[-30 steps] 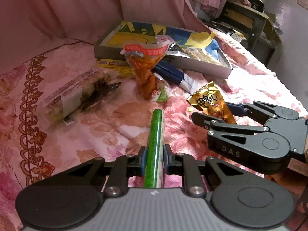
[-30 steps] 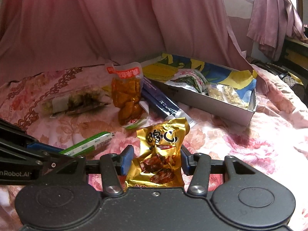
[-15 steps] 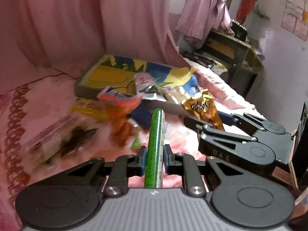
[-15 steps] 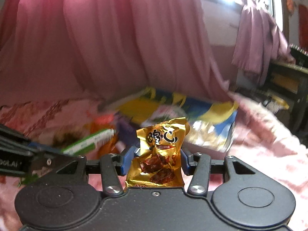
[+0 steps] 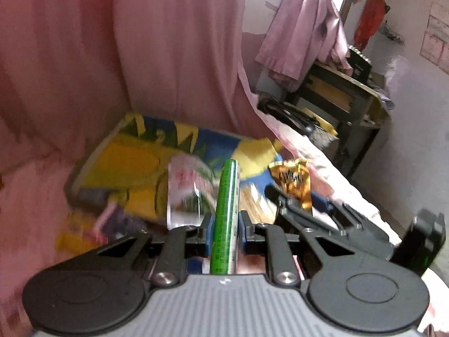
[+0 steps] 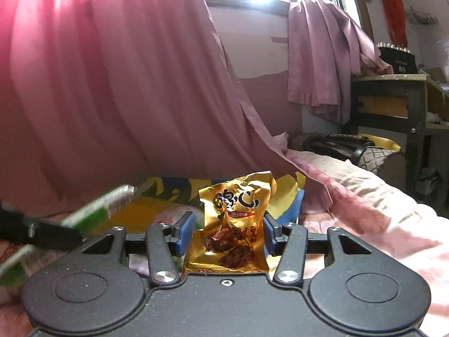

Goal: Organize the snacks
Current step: 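Carry the sausage stick and gold packet into the grey box and release both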

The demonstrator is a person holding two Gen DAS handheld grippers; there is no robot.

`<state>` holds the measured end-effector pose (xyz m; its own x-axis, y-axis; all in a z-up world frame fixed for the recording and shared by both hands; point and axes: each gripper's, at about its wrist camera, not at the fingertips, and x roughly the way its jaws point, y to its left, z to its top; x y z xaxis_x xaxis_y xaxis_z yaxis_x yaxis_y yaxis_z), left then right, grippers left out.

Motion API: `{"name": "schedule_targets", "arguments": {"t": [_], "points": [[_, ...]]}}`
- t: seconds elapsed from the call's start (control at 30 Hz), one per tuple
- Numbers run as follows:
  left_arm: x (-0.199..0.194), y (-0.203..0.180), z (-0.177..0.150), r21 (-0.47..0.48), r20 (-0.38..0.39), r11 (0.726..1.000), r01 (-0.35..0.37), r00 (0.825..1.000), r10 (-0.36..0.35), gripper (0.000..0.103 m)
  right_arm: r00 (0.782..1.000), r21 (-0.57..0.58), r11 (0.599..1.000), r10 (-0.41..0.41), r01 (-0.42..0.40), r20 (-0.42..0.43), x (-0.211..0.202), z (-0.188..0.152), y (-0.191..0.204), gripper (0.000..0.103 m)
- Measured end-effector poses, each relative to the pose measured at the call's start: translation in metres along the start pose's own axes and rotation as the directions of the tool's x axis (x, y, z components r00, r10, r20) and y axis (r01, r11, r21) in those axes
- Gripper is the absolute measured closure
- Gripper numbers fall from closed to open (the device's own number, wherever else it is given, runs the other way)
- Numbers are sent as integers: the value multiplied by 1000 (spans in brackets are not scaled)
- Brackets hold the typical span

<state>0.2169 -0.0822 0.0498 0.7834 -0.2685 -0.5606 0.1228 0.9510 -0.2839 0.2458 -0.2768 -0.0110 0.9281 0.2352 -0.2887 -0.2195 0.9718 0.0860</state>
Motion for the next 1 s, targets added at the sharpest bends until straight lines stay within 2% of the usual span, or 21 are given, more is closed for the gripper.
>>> {"name": "schedule_targets", "arguments": {"t": [0.1,0.23,0.47,0.8,1.0], "points": [[25,-5,23,7,12,1000,-26,1000,26,84,1000,11,1000,19,-19,-2,22,1,-8,51],[71,-4,44,-37,2,998,-49,999,50,84,998,21,999,47,-46,-47,48,-4,-17,51],[133,6,51,-102,-41,991,-89,996,85,84,992,52,996,81,-76,-101,69,-12,-26,51],[156,5,34,-18,-66,988,-156,986,155,84,986,55,996,77,-69,-146,81,-18,-28,49],[158,6,31,-24,-67,990,-136,989,134,83,984,45,997,72,-66,-161,83,-21,-26,47]]}}
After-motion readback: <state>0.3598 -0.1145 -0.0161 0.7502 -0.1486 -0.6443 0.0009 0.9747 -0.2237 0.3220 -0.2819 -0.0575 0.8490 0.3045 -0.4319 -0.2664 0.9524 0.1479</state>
